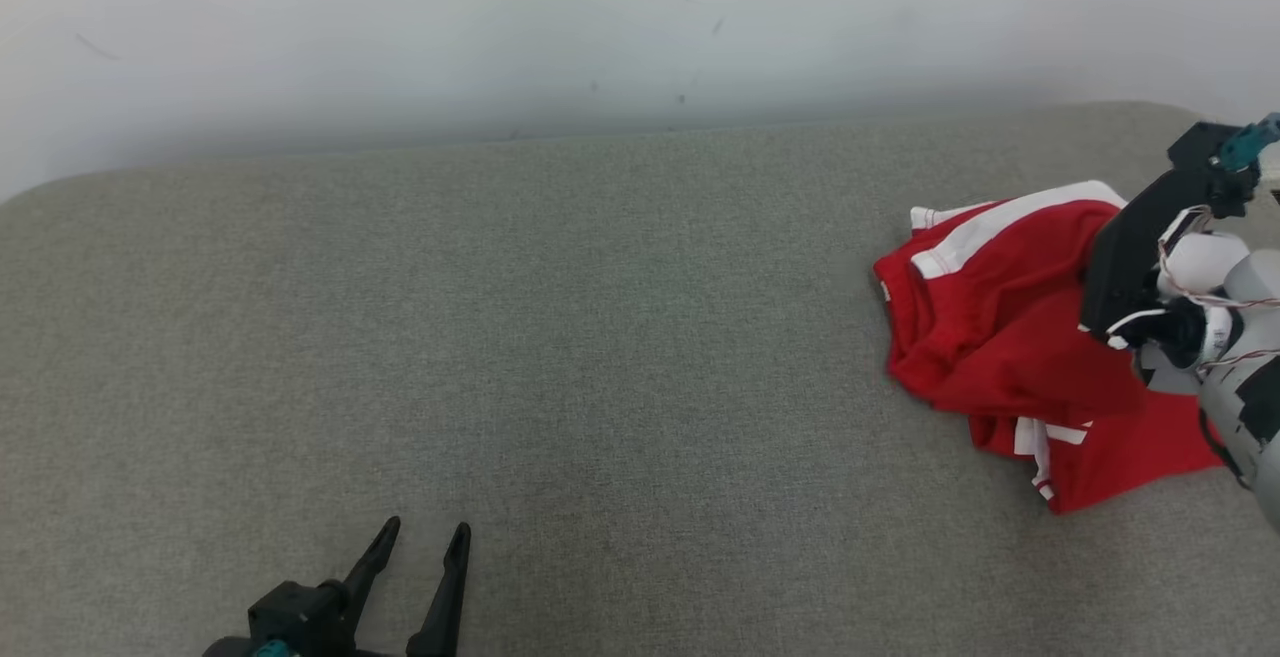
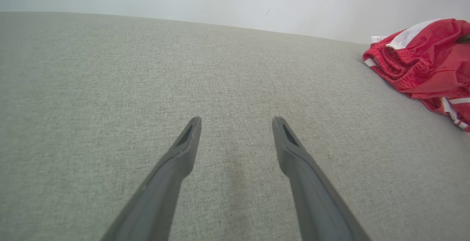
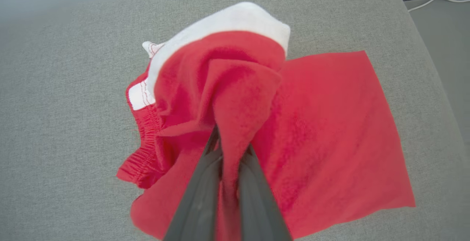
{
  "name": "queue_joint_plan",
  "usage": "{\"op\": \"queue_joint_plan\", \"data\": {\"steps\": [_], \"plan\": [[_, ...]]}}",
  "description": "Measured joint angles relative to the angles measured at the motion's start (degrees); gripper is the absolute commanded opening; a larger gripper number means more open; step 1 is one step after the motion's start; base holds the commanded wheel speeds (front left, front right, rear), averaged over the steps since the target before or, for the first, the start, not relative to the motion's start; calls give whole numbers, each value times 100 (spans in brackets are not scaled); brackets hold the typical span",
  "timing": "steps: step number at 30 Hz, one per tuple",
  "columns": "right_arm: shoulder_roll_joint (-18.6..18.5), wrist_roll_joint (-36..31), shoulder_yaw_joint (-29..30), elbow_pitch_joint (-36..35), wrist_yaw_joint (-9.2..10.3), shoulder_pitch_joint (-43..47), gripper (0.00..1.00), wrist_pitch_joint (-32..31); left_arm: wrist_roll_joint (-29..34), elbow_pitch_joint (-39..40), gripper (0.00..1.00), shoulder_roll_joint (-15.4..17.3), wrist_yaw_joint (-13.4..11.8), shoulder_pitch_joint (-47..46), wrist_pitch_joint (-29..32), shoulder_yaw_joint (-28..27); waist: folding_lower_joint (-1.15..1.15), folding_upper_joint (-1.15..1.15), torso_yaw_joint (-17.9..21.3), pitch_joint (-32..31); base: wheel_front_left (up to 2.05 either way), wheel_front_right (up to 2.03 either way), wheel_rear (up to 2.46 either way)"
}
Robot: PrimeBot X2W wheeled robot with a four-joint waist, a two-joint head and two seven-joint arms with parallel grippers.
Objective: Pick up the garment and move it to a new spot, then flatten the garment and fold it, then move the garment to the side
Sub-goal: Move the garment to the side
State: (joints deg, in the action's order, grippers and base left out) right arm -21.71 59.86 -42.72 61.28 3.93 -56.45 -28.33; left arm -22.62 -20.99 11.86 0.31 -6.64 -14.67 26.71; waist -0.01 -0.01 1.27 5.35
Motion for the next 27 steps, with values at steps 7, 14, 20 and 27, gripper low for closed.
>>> {"op": "queue_joint_plan", "data": {"steps": [7, 14, 20, 27], "plan": [[-211, -8, 30, 90, -47, -175, 0, 8, 25, -9, 100, 1, 76, -82, 0, 22, 0, 0, 78, 86, 0, 0, 0], [-313, -160, -53, 172, -47, -194, 0, 9, 29, -10, 100, 5, 79, -86, 0, 47, 0, 0, 97, 127, 0, 0, 0], [-439, -365, -196, 303, -41, -285, 0, 11, 37, -4, 100, 22, 129, -107, 0, 63, 0, 0, 71, 230, 0, 0, 0], [-559, -759, -530, 413, -7, -303, 0, 62, 42, 3, 100, 53, 177, -233, 0, 93, 1, 0, -16, 359, 0, 0, 0]]}}
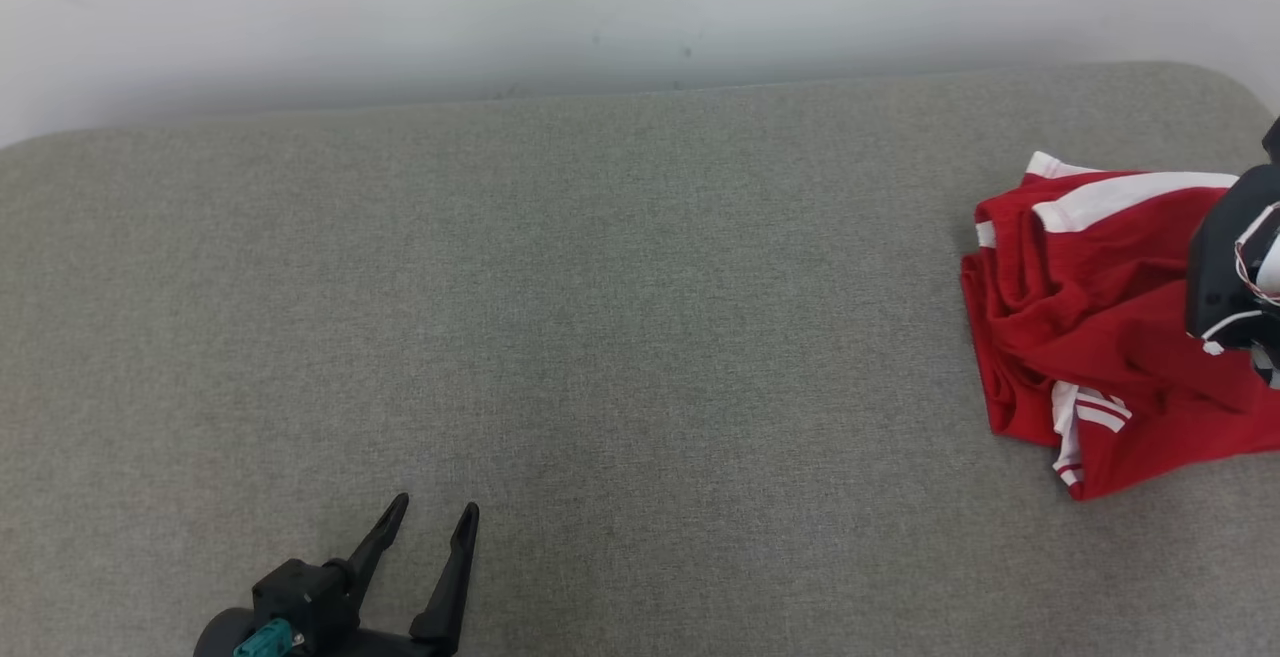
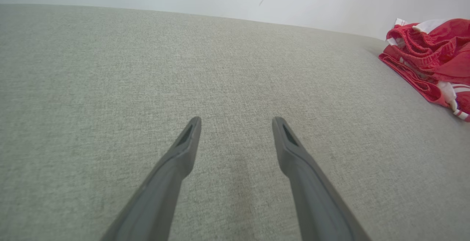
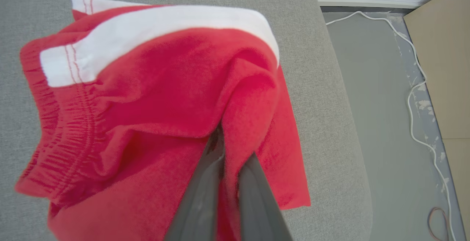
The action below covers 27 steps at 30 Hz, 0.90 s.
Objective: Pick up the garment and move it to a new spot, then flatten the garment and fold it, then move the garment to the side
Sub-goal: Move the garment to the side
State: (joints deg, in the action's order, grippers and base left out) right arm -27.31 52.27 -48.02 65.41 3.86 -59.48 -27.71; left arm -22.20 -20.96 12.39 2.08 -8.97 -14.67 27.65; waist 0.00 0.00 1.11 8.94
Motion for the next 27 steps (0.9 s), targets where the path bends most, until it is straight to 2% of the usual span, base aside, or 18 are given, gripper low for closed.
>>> {"op": "queue_joint_plan", "data": {"steps": [7, 9, 10, 12, 23, 25, 27], "plan": [[29, -241, -226, 163, 119, 1, 0, 1, 0, -12, 100, 7, 47, -109, 0, 15, 0, 0, -128, 102, 0, 0, 0], [65, -339, -316, 210, 125, -1, 60, -1, 0, -29, 100, 8, 47, -106, 0, 11, 0, 0, -162, 115, 0, 0, 0], [64, -377, -338, 238, 127, -1, 100, 1, 0, -33, 100, 10, 47, -106, 0, 12, 0, 0, -176, 120, 0, 0, 0], [43, -438, -388, 299, 172, -10, 100, 3, -1, -42, 100, 10, 47, -106, 0, 0, 0, 0, -199, 128, 0, 0, 0], [37, -545, -408, 406, 160, -127, 100, 146, -26, -244, 100, -38, 44, -99, 0, -67, 0, 0, -161, -62, 0, 0, 0], [33, -353, -219, 200, -74, -118, 100, 544, -44, -293, 100, -135, 43, -98, 0, -62, 0, 0, -138, -194, 0, 0, 0], [31, -225, -68, 57, -191, -77, 100, 886, -62, -347, 100, -162, 19, -83, 0, -71, 0, 1, -122, -296, 0, 0, 0]]}}
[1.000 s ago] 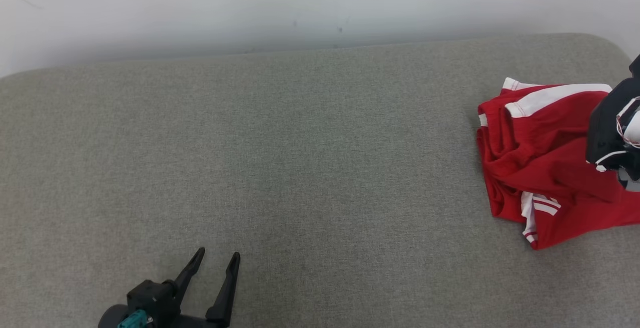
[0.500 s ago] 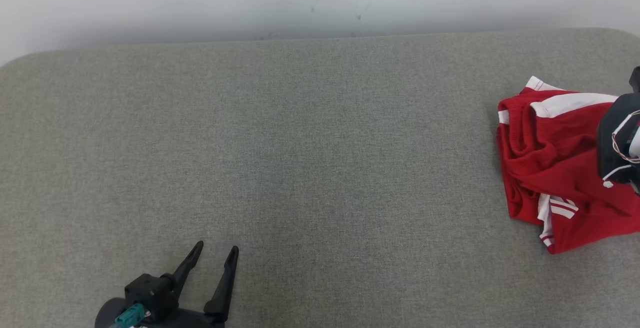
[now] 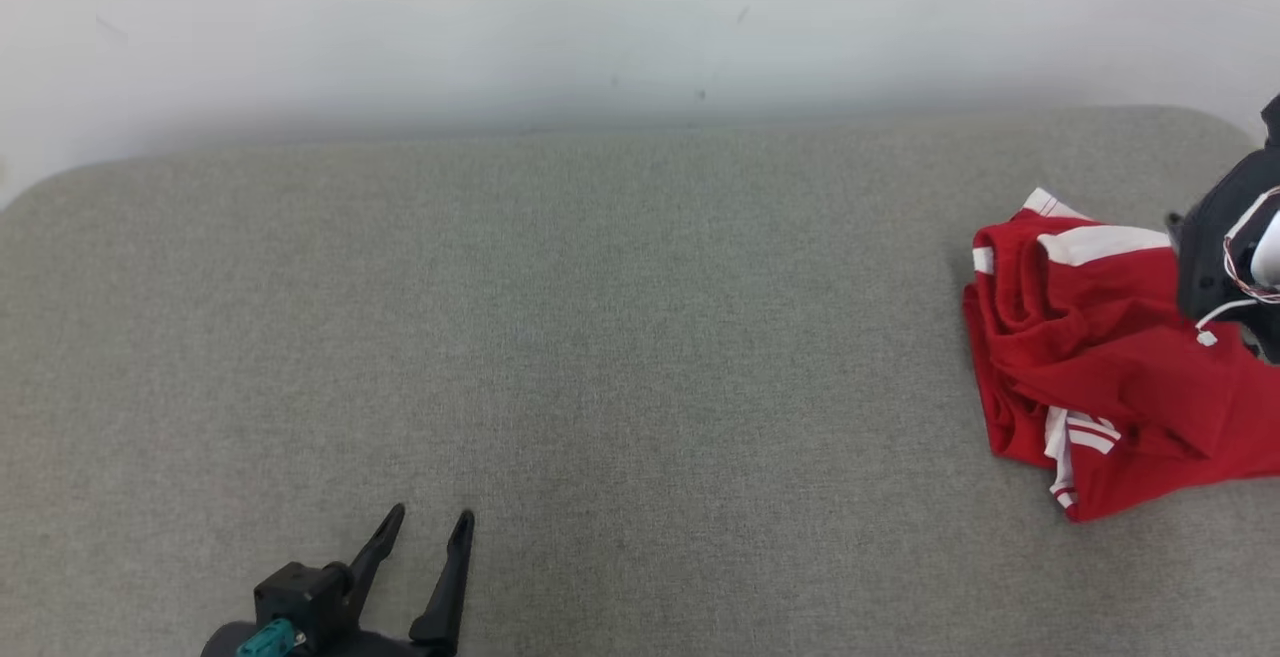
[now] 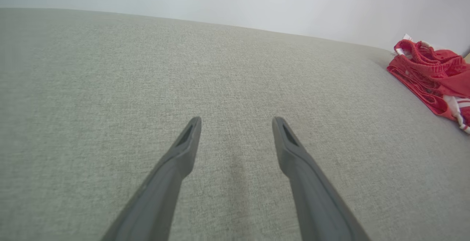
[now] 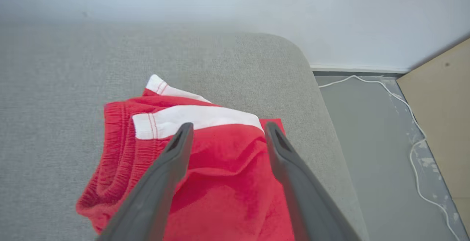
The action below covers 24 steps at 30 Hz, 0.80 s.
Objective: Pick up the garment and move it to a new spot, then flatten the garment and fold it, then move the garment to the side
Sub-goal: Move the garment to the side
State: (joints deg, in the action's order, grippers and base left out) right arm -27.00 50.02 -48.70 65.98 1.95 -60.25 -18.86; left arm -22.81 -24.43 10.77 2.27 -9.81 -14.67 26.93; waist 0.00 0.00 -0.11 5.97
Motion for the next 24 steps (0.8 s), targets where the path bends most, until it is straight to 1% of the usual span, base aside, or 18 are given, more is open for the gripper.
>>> {"op": "queue_joint_plan", "data": {"steps": [5, 9, 11, 21, 24], "plan": [[79, 200, 215, -372, -286, 280, 100, 816, -60, -81, 100, 33, -98, 214, 0, -140, 0, 0, 69, -286, 0, 0, 0], [129, 320, 386, -713, -453, 560, 100, 1479, -85, -79, 100, 64, -181, 415, 0, -214, 0, 1, 167, -505, 0, 0, 0], [102, 367, 471, -884, -502, 733, 100, 1811, -85, -55, 100, 62, -188, 435, 0, -238, 0, 0, 215, -604, 0, 0, 0], [49, 444, 705, -1859, -527, 1838, 100, 3273, -85, 109, 100, 149, -369, 747, 0, -404, -1, 1, 313, -964, 0, 0, 0], [29, 444, 759, -2189, -510, 2137, 100, 3355, -86, 178, 100, 178, -435, 849, 0, -492, -1, 0, 309, -1030, 0, 0, 0]]}}
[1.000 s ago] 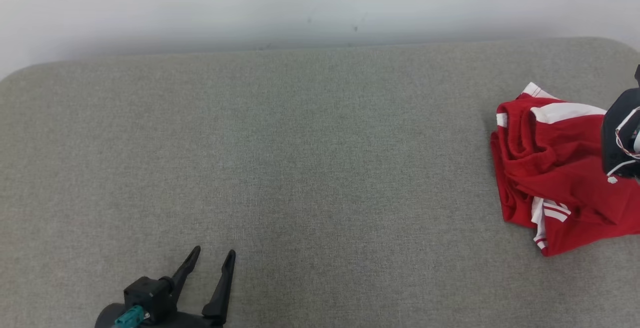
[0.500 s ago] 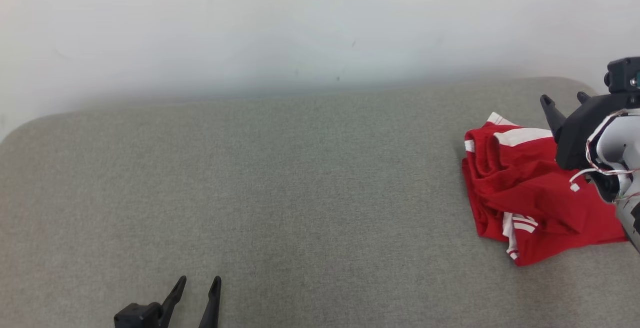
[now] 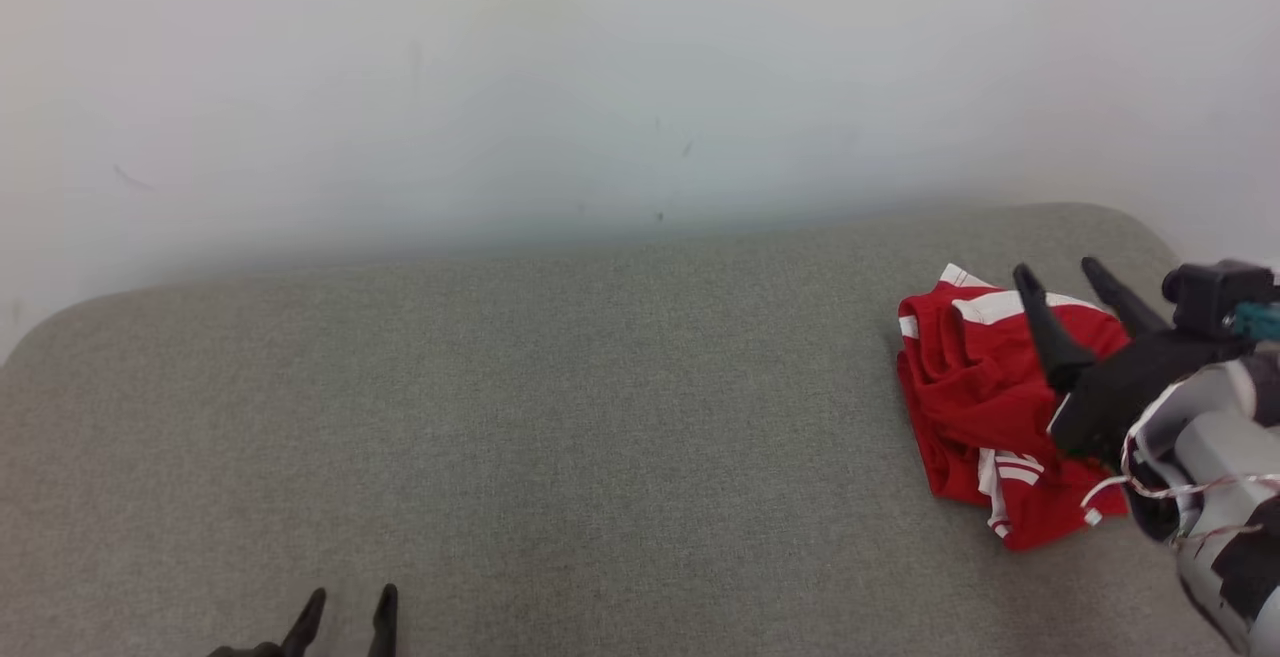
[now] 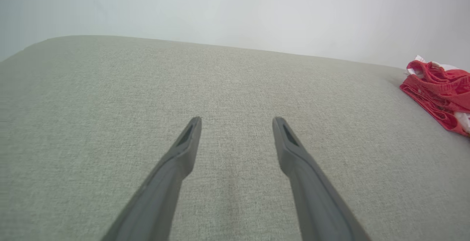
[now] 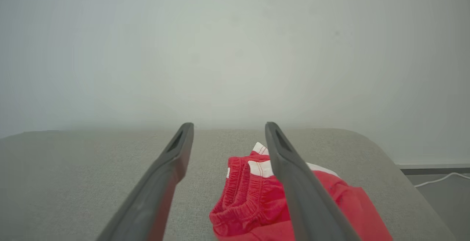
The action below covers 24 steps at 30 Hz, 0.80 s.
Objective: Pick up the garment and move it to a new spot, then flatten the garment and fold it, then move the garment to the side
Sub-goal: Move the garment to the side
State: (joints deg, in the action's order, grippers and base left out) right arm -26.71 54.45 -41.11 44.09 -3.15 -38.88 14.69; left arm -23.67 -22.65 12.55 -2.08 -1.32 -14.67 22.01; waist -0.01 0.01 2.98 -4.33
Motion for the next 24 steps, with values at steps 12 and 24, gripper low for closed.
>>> {"op": "queue_joint_plan", "data": {"steps": [12, 24], "plan": [[25, -71, 410, -1514, 539, 1527, 100, -8, -13, 338, 100, 120, -219, 350, 0, -461, 0, 0, 84, -218, 0, 0, 0], [-127, -848, 927, -2628, 953, 2732, 100, -8, 12, 565, 100, 185, -344, 507, 0, -655, 1, 0, 171, -249, 0, 0, 0]]}}
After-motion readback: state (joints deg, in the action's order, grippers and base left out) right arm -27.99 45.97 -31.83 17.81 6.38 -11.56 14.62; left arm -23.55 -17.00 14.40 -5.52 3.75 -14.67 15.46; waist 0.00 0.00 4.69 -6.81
